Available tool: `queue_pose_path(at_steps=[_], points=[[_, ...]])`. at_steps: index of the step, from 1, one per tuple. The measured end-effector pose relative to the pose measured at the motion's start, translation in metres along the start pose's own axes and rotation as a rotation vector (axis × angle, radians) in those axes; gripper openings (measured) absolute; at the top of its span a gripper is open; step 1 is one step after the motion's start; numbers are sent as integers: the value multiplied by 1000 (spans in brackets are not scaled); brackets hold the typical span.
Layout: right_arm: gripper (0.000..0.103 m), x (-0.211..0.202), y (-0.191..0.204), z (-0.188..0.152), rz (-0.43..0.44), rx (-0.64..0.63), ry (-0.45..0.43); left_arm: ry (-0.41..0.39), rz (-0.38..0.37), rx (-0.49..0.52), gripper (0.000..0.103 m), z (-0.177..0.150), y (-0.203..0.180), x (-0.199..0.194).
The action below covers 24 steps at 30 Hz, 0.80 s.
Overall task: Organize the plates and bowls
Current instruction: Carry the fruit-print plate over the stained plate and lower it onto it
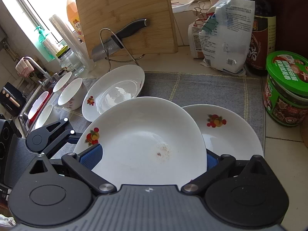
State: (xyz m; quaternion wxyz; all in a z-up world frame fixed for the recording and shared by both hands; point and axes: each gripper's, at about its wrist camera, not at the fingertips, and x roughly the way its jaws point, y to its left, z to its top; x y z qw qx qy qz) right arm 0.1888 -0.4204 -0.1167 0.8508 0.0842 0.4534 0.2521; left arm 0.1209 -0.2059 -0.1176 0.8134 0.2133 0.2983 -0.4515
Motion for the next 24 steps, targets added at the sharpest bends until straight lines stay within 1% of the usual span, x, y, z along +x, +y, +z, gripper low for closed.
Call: queue_pose_path(at_steps=[8,16,24], points=[[103,-3,-25,-3,-4,34,0,21,-14,8,102,10,-8,25],[103,-2,-38,-6,2,47,6,40,-13,13,102,18,-12,31],[103,4,-45,-8,9,61,20,64,-4,10,102,18,-10,37]])
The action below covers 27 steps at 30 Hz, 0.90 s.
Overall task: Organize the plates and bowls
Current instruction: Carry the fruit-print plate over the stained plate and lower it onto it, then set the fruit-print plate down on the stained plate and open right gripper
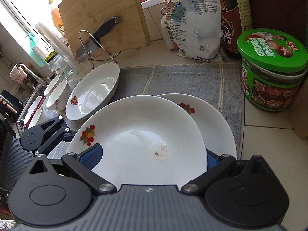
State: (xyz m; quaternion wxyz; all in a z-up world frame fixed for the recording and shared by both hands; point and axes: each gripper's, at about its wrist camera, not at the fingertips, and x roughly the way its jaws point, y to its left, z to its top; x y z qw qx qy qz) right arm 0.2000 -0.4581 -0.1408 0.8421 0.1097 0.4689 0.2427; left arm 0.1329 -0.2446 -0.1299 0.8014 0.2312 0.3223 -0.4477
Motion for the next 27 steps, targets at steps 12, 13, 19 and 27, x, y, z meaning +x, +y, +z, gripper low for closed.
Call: queue_pose_path(at_steps=[12,13,19,27], points=[[103,1,-7,-1,-6,17,9,48,-19,13,102,7,4,12],[103,1,-8,-1,-4,23,9,51,-21,16,102,7,4,12],[103,-1,-10,-1,-3,29,5,63,-37,16,102,8,7,15],[103,-5,-11,-2,0,35,2,75,-52,13,102,9,10,18]])
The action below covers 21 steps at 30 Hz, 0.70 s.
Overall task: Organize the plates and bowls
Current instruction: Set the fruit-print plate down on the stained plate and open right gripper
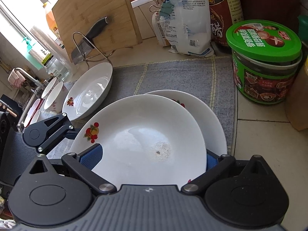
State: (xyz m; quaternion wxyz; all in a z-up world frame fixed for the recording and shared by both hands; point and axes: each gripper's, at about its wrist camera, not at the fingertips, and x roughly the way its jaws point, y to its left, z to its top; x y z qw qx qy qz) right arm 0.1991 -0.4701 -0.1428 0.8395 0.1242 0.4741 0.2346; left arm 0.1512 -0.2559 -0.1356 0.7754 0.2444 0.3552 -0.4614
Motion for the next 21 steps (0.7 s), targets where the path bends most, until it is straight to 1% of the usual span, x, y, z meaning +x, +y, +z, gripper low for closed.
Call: queue_pose_path(at_steps=[17,21], points=[[103,-12,-3,-5,-31,19,-21,-5,4,3,102,1,-1,0],[103,-15,1,-6,-52,3,-20,-7,8,2,102,1,-1,-1]])
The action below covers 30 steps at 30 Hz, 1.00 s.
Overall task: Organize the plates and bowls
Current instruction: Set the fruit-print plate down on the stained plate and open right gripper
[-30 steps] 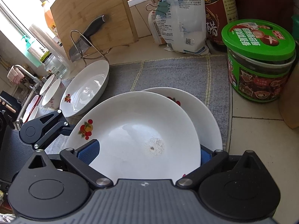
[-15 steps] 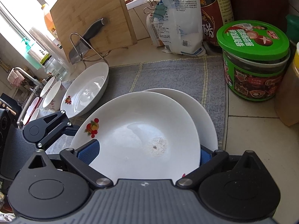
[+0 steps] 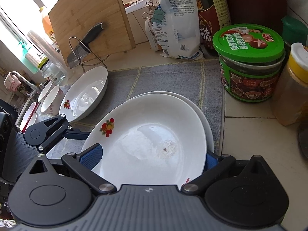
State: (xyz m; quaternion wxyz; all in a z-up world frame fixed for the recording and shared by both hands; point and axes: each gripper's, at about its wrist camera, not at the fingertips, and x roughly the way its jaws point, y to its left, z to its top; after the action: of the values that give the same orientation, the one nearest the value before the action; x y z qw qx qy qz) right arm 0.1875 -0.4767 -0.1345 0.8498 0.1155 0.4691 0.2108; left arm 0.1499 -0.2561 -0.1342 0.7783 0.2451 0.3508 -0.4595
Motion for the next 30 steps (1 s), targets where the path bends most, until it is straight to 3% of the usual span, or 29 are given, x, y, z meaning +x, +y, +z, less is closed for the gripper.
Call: queue_pose_path(at_steps=[30], points=[[103,-13,29,-12,-195,-16,-13,-116,40,-61,102,-23,-2,-39]])
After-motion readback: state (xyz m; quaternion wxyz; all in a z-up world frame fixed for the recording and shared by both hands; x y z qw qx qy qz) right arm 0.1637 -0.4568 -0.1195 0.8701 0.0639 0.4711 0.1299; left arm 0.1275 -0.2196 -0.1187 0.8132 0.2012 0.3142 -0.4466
